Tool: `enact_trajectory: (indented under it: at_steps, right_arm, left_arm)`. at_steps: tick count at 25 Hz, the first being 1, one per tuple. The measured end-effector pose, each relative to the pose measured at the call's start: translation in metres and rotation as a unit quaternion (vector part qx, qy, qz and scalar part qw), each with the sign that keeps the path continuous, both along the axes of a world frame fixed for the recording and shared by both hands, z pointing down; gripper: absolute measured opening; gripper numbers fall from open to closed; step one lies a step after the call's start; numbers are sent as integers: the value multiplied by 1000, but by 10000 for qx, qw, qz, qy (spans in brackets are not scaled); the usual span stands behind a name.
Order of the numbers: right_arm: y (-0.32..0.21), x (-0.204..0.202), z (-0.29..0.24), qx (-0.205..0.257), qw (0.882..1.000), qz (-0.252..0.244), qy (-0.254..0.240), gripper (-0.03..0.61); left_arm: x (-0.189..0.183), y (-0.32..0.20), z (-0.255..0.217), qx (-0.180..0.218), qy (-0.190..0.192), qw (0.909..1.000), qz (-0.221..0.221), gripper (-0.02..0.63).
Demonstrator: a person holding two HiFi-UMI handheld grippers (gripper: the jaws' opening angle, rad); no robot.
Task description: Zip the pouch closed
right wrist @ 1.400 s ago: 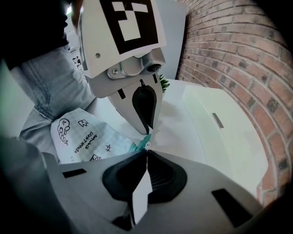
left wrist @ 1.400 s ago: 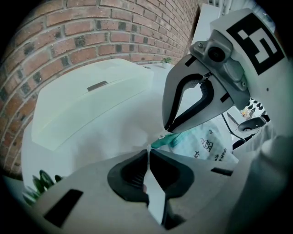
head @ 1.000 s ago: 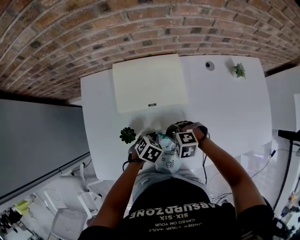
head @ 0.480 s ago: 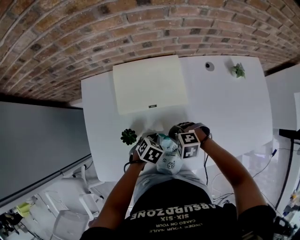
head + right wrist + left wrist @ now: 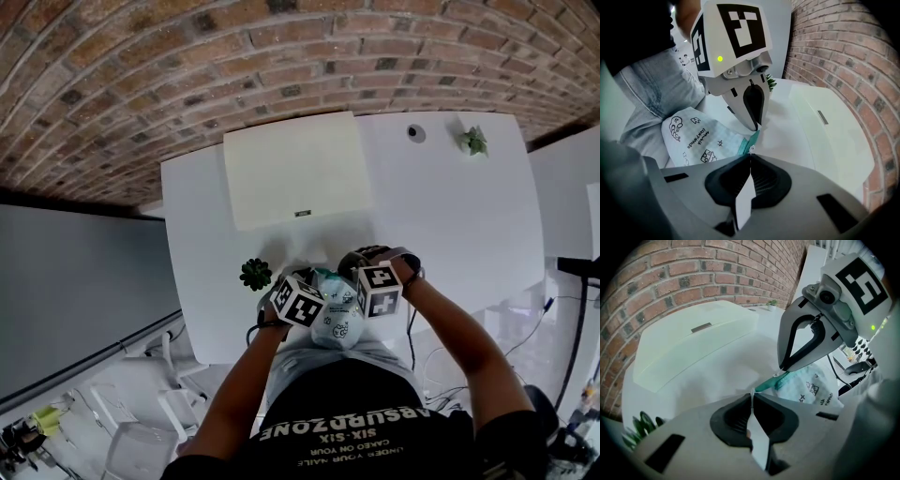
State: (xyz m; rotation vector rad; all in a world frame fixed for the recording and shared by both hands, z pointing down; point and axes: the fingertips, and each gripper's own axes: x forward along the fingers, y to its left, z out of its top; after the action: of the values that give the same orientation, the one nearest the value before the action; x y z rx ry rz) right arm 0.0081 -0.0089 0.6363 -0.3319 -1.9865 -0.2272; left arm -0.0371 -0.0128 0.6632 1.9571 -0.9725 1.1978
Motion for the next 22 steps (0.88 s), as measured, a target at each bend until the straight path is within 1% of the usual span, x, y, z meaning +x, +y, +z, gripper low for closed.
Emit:
enact_trajectory:
  at_steps: [7,13,18,22]
  right_arm:
    - [2,1,-1,-30,10000,58,-25,2]
    - [3,5,0,88,9999,-28,83,2]
    - [3,7,-2,84,9999,94,-12,2]
    - [3,9,-1,91,9999,55,22,2]
  left_arm:
    - [0,0,1,4,-32,10000,-14,21]
    - [-1,0,1,-5,-27,10000,-48,21]
    - [-1,0,1,17,-32,10000,-34,21]
    - [-1,0,1,16,-28,10000,-33,21]
